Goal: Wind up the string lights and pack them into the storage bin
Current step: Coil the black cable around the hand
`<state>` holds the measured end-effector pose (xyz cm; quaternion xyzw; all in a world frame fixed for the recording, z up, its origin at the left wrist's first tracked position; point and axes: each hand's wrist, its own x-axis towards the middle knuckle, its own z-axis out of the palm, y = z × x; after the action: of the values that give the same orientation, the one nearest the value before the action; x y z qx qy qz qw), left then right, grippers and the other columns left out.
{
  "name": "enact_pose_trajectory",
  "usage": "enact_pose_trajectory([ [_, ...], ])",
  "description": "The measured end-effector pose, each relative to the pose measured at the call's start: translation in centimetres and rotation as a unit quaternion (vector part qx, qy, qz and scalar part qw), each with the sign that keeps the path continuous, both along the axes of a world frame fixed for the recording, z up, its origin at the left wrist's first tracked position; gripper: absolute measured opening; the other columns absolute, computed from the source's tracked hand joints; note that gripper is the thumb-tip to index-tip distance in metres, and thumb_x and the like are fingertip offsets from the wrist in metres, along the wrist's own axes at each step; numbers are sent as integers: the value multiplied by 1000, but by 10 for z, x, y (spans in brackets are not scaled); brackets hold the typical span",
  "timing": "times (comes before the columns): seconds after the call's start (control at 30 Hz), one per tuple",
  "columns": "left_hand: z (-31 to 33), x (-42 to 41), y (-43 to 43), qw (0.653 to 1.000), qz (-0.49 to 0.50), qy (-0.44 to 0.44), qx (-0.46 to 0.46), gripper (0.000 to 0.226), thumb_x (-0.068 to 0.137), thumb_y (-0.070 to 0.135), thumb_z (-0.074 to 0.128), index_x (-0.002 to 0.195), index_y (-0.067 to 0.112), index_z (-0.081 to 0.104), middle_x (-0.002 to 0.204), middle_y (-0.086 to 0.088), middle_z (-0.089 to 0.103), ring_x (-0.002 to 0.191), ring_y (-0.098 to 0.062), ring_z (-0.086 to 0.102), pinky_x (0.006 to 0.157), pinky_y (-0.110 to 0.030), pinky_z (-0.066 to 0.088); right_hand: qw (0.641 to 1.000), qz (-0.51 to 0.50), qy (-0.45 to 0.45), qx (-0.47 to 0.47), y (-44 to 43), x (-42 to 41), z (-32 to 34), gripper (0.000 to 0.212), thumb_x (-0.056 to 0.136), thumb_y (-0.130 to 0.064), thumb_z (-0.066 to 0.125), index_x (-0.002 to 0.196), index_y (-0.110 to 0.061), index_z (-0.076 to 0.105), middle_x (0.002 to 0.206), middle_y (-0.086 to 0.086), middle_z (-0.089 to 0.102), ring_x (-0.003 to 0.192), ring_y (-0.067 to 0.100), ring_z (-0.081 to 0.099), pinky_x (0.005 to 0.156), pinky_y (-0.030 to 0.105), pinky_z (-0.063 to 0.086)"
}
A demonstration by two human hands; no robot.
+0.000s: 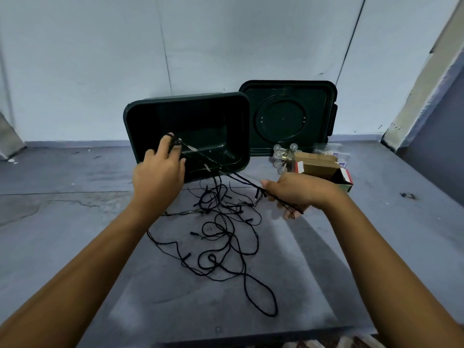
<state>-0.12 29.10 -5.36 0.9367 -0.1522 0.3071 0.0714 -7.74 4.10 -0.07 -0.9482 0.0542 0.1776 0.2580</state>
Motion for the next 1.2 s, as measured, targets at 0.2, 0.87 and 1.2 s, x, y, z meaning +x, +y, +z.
enact_pose_trajectory([
  [0.2,18,-9,-28,776,-107,225,-579,37,100,7,33,136,1,39,129,-1,45,104,-21,62,90,-35,51,994,-59,-92,-27,2,5,-8,32,97,-23,32,110,-2,53,96,14,59,74,23,53,57,29,40],
  [0.87,-4,9,19,997,-4,-7,-75,30,89,22,55,115,10,64,152,-22,21,140,-43,14,105,-67,10,966,-63,-142,-207,-11,-10,-34,39,96,-41,40,118,-14,58,124,18,45,101,38,54,80,40,45],
  [1.2,11,-15,12,922,-78,179,-334,39,94,26,51,133,24,49,130,-8,53,119,-22,50,91,-25,36,975,-90,-191,-72,-18,-7,-45,28,96,-17,43,104,-5,67,84,11,66,70,24,61,73,39,54],
])
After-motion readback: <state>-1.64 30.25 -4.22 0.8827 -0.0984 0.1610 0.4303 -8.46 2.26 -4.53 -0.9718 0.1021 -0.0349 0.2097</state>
